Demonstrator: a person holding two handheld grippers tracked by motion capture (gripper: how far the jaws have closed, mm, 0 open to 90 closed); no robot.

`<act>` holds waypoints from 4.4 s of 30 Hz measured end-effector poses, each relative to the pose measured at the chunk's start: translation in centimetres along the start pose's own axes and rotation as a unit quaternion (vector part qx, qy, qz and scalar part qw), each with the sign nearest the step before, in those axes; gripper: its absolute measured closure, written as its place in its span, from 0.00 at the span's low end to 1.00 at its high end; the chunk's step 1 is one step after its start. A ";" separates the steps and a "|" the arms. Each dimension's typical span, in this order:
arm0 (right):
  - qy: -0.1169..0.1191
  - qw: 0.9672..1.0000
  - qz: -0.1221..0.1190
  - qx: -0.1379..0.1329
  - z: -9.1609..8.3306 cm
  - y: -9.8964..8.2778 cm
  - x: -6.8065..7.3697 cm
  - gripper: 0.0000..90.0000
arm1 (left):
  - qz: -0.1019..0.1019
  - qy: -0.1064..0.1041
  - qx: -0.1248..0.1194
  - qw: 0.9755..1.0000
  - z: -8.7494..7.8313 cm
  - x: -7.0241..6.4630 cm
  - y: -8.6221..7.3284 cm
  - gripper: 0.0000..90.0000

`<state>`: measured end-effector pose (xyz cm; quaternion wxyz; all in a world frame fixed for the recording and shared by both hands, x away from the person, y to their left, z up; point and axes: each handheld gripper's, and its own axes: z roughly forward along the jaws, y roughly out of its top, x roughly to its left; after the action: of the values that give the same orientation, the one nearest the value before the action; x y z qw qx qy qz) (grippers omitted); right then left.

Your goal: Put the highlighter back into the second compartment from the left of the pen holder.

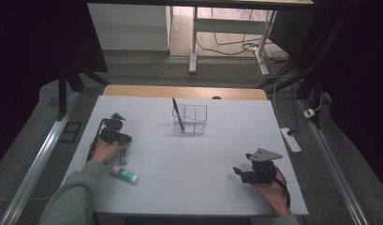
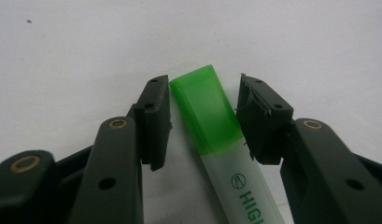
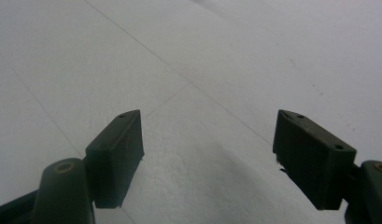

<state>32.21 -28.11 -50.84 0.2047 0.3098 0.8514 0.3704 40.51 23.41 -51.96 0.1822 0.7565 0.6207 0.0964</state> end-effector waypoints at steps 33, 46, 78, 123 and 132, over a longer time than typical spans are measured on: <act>-0.011 1.000 0.001 0.006 0.0 -0.1 -0.1 0.27 | 0.048 -0.027 -0.060 0.997 -1.2 -0.7 0.5 0.74; -0.005 1.000 -0.001 0.001 -0.1 0.0 0.0 0.27 | 0.072 -0.068 -0.145 0.984 -5.1 -0.6 0.0 0.74; -0.007 1.000 0.001 -0.003 -0.2 0.0 0.0 0.27 | 0.092 -0.167 -0.262 0.946 -9.0 -2.0 0.3 0.74; 0.001 1.000 0.017 -0.013 -0.2 -0.2 -0.6 0.27 | 0.127 -0.236 -0.315 0.911 -11.1 -8.2 4.7 0.73; 0.000 1.000 0.016 -0.012 -0.3 -0.4 -0.6 0.27 | 0.137 -0.246 -0.314 0.907 -10.5 -9.8 5.7 0.74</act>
<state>32.32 -28.81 -50.86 0.2025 0.3207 0.8418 0.3841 39.65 14.55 -39.27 0.5420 0.7374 0.3845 0.1210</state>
